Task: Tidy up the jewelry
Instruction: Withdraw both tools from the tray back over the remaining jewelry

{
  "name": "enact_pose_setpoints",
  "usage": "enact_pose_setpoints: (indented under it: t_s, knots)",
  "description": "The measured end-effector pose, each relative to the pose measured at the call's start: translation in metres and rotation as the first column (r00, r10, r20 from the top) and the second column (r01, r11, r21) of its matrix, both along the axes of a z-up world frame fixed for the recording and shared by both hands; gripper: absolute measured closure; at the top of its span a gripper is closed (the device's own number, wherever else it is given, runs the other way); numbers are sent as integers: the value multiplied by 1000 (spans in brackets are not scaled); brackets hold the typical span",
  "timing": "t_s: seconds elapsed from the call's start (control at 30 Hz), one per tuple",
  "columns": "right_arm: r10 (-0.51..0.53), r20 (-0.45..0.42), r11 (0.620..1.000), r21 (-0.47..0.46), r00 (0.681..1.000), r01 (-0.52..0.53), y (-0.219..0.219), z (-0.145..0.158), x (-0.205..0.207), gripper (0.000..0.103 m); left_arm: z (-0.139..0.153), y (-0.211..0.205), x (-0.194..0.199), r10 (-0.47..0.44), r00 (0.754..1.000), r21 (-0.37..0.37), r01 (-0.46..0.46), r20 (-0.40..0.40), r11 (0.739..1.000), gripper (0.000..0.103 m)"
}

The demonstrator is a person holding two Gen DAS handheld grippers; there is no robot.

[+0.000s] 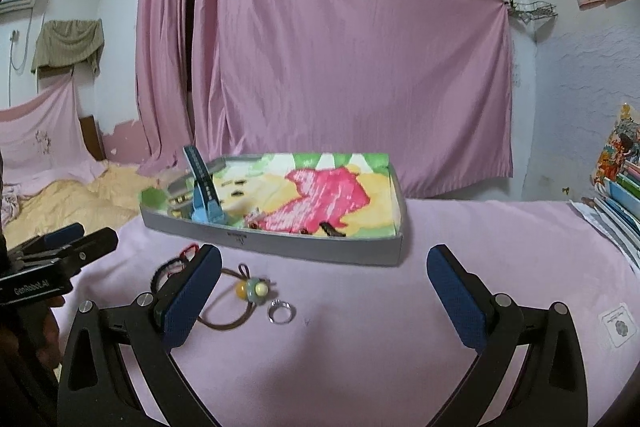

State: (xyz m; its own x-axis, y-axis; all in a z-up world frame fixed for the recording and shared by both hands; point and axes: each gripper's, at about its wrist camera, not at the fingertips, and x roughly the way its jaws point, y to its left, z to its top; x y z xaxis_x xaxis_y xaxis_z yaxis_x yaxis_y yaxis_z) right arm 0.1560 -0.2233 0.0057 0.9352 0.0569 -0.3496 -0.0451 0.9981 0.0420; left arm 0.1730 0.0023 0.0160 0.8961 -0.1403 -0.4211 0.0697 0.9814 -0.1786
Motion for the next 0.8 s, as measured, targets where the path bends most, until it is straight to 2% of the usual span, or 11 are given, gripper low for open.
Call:
enact_pose_setpoints:
  t_s: [0.37, 0.6, 0.67, 0.73, 0.8]
  knots:
    - [32, -115, 999, -7, 993, -33, 5, -15, 14, 2, -10, -1, 15, -33, 992, 14, 34, -119, 999, 1]
    - [44, -153, 999, -3, 987, -45, 7, -18, 19, 3, -14, -2, 22, -66, 982, 2, 67, -180, 998, 1]
    - [53, -165, 999, 2, 985, -53, 7, -19, 22, 11, -15, -2, 23, -83, 980, -14, 81, -182, 997, 5]
    - [63, -191, 998, 7, 980, -63, 7, -22, 26, 27, -15, -3, 25, -94, 977, -17, 92, -194, 996, 10]
    - [72, -213, 997, 11, 974, -71, 8, -24, 30, 30, -16, -5, 28, -110, 972, -18, 108, -210, 994, 17]
